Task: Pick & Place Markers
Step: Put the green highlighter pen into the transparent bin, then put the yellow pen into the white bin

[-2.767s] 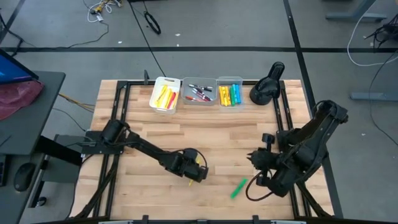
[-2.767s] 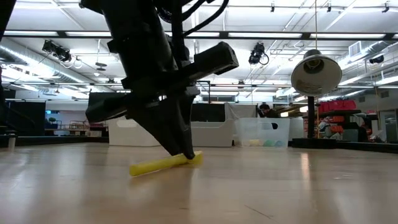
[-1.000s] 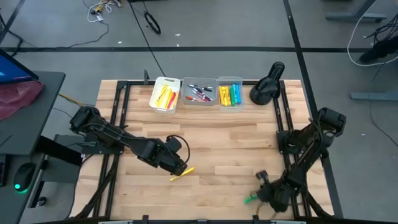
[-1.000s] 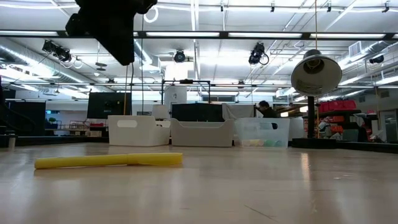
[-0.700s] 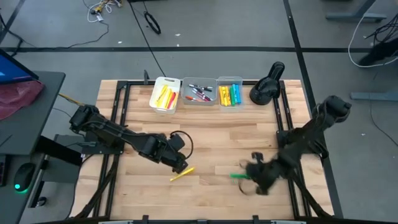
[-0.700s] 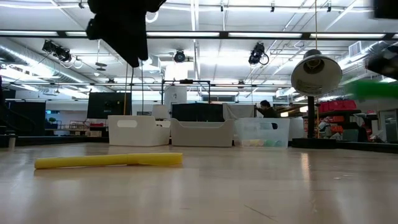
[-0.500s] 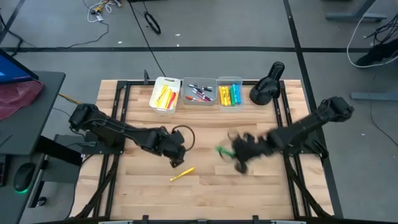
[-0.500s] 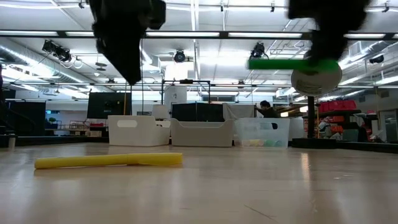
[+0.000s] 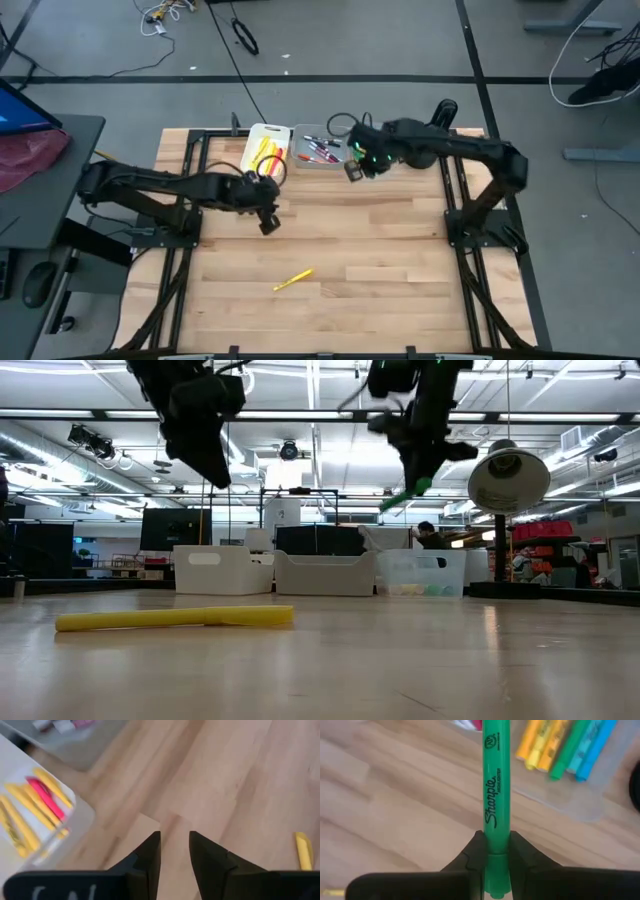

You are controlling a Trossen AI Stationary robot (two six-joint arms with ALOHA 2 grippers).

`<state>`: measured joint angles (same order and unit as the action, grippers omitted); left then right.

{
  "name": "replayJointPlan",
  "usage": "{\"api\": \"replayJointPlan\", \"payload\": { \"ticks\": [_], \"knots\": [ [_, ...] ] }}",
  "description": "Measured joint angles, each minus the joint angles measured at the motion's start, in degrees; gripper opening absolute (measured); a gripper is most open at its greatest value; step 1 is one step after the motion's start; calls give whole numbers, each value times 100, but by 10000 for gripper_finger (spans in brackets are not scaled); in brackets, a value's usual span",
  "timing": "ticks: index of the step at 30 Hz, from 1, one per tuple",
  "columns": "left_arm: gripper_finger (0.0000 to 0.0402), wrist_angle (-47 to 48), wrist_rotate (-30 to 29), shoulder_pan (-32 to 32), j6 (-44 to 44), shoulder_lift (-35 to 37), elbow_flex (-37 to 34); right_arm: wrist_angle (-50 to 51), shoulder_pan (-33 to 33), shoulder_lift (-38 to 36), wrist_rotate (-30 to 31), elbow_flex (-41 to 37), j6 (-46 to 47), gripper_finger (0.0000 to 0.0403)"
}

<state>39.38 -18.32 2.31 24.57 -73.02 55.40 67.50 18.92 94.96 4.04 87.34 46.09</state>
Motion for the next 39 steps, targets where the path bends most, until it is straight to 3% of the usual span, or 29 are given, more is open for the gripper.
{"api": "replayJointPlan", "payload": {
  "ticks": [10, 24, 32, 39],
  "knots": [
    [106, -363, 59, -135, -491, 123, 2, -58, 1163, 1225, -607, 69, 335, 40],
    [106, -365, 386, 123, -749, 119, 2, -198, 1590, 1788, -503, 71, 867, 60],
    [106, -368, 575, 257, -650, 119, 2, -241, 1620, 1788, -275, 71, 882, 129],
    [106, -370, 590, 280, -170, 119, 2, -632, 1554, 1541, -64, 71, 243, 193]
  ]
}}
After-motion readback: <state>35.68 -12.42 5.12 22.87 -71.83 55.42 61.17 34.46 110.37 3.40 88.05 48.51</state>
